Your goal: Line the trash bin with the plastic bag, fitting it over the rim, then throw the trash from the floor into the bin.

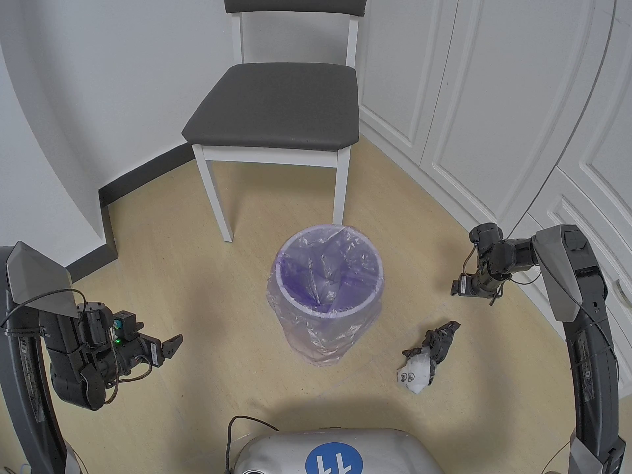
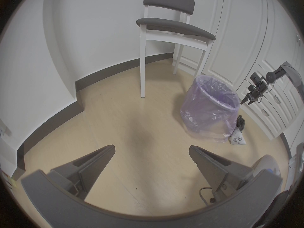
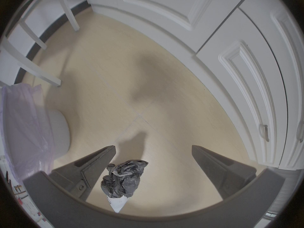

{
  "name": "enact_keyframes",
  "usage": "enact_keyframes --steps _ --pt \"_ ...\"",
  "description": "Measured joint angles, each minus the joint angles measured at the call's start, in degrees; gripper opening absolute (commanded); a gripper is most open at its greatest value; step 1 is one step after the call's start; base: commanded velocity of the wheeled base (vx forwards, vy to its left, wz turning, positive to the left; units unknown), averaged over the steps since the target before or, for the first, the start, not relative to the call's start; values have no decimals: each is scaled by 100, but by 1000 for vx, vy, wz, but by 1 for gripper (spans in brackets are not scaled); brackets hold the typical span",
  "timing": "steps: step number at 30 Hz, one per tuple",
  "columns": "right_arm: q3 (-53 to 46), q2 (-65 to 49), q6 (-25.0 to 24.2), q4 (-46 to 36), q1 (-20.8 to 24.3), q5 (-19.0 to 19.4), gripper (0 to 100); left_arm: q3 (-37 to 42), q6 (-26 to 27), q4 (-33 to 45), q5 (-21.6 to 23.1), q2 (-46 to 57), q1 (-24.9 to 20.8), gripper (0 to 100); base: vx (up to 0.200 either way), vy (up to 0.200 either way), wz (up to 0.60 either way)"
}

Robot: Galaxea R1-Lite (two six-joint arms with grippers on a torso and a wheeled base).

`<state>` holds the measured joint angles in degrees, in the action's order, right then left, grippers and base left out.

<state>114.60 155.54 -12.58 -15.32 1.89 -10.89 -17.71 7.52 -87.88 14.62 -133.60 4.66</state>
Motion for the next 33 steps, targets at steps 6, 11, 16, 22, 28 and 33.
enact_keyframes --steps 6,11,16,22,28,33 --pt "-2 -69 46 886 76 117 100 -98 -200 11 -11 134 27 100 0 0 0" --pt "-5 -96 -439 1612 89 129 100 -163 -350 7 -17 468 44 100 0 0 0" --pt "-396 -185 -885 2388 100 66 100 -127 -386 10 -34 837 49 100 0 0 0" --pt "-1510 -300 -934 3992 83 0 100 107 -400 5 -101 1089 52 100 0 0 0" --pt "-2339 -168 -761 5122 43 79 100 525 -547 2 -356 1135 52 100 0 0 0" --pt "-2125 149 -553 4748 20 156 100 536 -624 0 -502 989 -11 100 0 0 0"
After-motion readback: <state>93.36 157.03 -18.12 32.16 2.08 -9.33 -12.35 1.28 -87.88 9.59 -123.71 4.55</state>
